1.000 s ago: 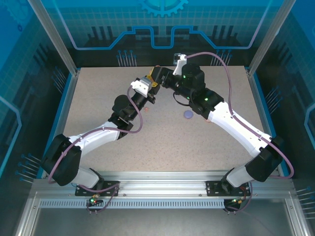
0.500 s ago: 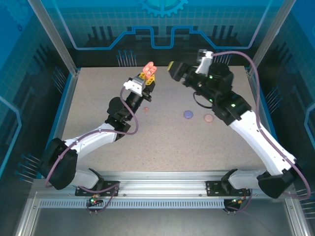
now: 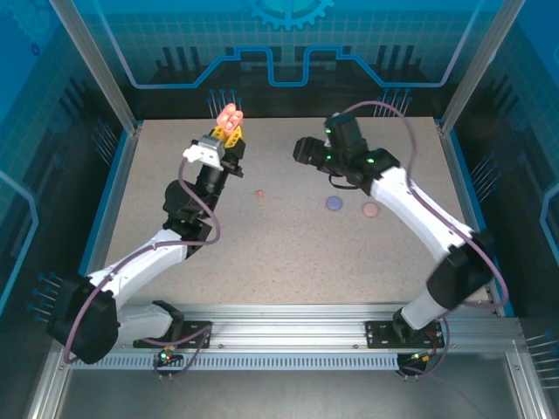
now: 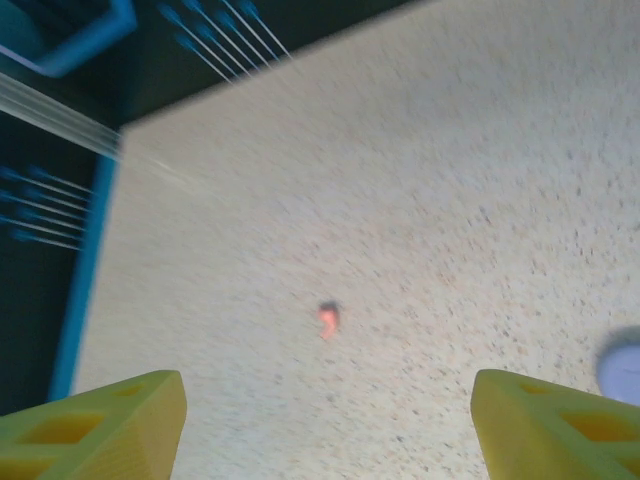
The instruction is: Insert wireless bluetooth earbuds into charging case
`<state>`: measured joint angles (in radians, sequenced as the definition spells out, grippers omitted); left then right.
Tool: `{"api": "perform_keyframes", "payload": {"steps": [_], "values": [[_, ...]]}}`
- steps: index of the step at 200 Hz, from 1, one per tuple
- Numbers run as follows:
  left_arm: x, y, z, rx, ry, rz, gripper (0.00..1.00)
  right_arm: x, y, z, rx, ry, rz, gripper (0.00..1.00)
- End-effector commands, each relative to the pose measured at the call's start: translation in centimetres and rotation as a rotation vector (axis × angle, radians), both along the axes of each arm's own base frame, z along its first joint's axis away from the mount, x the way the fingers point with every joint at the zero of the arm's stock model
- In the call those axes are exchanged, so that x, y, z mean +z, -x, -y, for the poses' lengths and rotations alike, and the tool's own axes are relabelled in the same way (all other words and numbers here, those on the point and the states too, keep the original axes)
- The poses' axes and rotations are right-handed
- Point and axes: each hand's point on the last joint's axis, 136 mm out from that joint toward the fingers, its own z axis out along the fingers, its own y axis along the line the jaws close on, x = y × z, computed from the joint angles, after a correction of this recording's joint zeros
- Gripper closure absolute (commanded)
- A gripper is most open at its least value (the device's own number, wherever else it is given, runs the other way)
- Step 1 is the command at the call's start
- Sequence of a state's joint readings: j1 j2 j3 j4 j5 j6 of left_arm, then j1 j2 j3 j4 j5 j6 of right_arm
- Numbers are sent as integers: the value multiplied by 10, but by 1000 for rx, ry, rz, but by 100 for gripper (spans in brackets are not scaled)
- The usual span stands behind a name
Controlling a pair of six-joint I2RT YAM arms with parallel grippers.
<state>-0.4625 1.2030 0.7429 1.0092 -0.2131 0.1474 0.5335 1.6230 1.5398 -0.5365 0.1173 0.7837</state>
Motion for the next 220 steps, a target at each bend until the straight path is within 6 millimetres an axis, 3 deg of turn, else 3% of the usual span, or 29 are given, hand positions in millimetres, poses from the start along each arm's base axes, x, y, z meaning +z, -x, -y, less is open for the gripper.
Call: {"api": "perform_keyframes", "payload": {"steps": [1,48,66,75,77,85,132,220], "values": [[2,5,-18,34,50,-10,100,-32,-1,-19,46,103,-122,25],[1,6,-39,67,99,-20,100,-110,-22,-67,87,317,-276,29],[2,6,-42,73,100,-19,100,-132,-27,-86,109,369,-297,32],[2,6,-43,75,101,-18,100,-133,-30,-94,112,385,-288,33],[2,6,-43,76,102,-19,100,-145,-30,-95,114,401,-302,33],[2,6,-45,80,105,-18,100,-155,-32,-101,114,424,-310,34],[1,6,-48,77,120,-18,100,-178,-42,-135,131,495,-233,38],[-5,9,-52,76,138,-27,100,-218,-51,-146,89,514,-225,46]]}}
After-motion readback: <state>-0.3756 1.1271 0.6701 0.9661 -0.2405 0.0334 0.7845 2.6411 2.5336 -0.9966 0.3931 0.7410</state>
